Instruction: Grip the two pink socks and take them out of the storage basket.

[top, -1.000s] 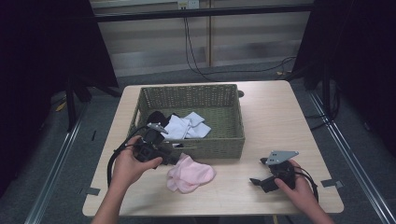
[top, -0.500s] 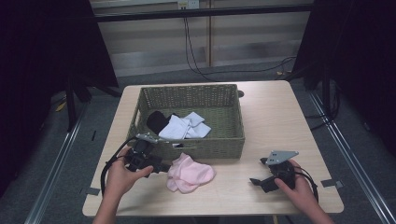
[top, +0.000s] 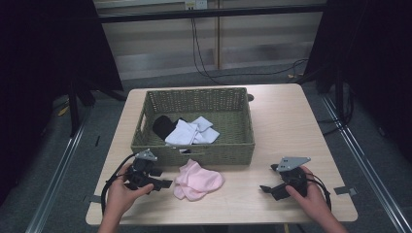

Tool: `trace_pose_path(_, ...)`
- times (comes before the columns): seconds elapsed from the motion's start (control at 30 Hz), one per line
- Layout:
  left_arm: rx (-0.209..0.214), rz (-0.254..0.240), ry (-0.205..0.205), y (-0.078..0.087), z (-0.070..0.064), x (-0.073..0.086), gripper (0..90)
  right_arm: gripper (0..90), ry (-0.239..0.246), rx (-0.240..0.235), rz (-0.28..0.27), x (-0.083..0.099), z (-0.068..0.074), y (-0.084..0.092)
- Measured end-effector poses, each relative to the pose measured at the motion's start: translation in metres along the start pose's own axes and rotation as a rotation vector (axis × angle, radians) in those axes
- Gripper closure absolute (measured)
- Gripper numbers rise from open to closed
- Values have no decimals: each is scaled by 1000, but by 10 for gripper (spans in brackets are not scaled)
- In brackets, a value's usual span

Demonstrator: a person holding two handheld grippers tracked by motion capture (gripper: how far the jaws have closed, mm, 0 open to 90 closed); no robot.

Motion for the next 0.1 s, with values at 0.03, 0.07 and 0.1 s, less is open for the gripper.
trace_pose_path(0.03,-4,-13,-1,-1,1,1,336,104,0,-1,0,0,0,0)
trace_pose_path(0.07,-2,-15,-6,-1,1,1,334,104,0,0,0,0,0,0)
trace_pose_path(0.1,2,-15,-8,-1,2,2,334,104,0,0,0,0,0,0)
Point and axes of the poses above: each handheld gripper's, and its own axes: y roughly backward along the jaws, x roughly out of its underside, z roughly to its left, the point moved 6 cm from there along -y, roughly forward along the jaws, and after that the axes turned 8 degrees about -z, right-handed, at the moved point
